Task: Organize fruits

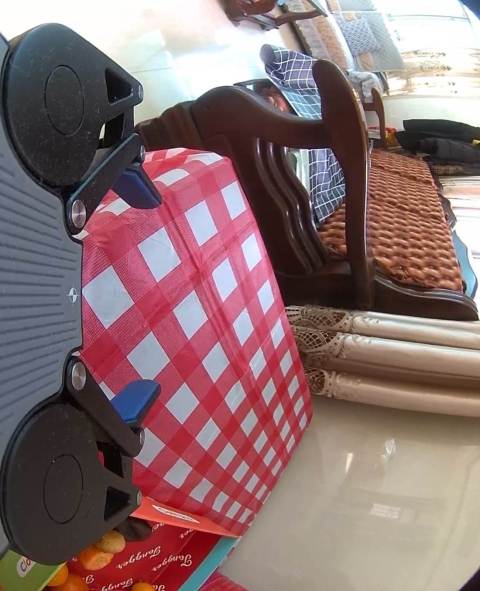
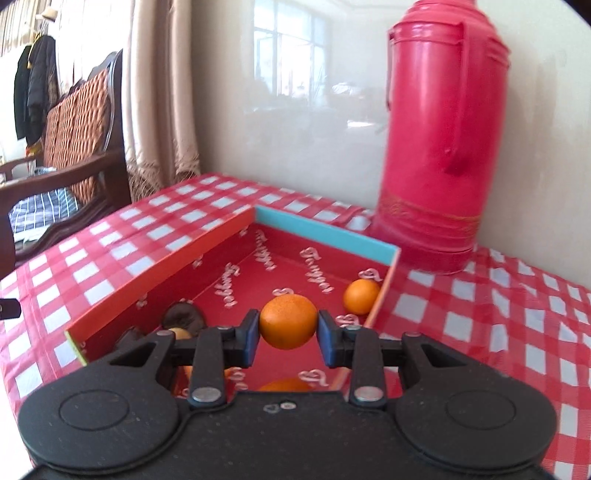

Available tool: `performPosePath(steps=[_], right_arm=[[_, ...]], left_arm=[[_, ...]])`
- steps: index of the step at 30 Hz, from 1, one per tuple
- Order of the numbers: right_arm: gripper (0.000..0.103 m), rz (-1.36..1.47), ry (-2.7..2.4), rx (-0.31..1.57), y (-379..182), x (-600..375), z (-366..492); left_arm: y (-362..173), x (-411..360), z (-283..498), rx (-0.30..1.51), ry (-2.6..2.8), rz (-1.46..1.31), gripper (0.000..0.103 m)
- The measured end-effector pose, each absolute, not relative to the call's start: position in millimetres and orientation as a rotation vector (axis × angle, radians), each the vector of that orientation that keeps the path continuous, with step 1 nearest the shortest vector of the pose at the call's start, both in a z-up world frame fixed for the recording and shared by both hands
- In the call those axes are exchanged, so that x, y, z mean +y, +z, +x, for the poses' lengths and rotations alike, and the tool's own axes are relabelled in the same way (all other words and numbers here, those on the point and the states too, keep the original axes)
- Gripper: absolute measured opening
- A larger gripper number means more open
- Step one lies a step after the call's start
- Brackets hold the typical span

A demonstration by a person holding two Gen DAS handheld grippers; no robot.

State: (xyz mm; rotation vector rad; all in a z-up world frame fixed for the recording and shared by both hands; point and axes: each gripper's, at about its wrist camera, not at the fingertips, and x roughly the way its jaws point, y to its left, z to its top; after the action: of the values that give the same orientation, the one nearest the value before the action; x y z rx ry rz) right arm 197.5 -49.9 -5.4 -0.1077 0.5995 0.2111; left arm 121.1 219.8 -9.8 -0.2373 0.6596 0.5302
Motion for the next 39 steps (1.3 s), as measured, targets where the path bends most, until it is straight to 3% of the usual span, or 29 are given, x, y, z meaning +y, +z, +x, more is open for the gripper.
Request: performPosePath(steps=[2, 5, 7, 12, 15, 28, 39], right_arm=[[0.027, -0.124, 0.21, 0.612, -8, -43, 200], [0.038, -0.156, 0.189, 0.628, -10, -36, 199], [0.074, -0.15, 0.173, 0.613, -8, -37, 195], [0.079, -0.117, 0.146, 0.554, 5, -49, 163], [0.094, -0.05, 0.112, 0.533, 16, -68, 129], [0.097, 0.075, -0.03, 0.474, 70, -119, -9], [0.097, 0.075, -0.092, 0.445, 93, -114, -52]], left_arm=[[-10, 220, 121, 0.661, 0.526, -0.235, 0.098], [-9, 219, 121, 0.658, 0.518, -0.232, 0.098], [-7, 216, 121, 0.656, 0.509, -0.225, 0.098], [0, 200, 121, 0.631, 0.455, -0.186, 0.098], [8, 182, 118, 0.608, 0.385, -0.156, 0.098], [92, 104, -3, 0.483, 0.142, -0.057, 0.103], [129, 82, -65, 0.423, 0.085, 0.024, 0.103]])
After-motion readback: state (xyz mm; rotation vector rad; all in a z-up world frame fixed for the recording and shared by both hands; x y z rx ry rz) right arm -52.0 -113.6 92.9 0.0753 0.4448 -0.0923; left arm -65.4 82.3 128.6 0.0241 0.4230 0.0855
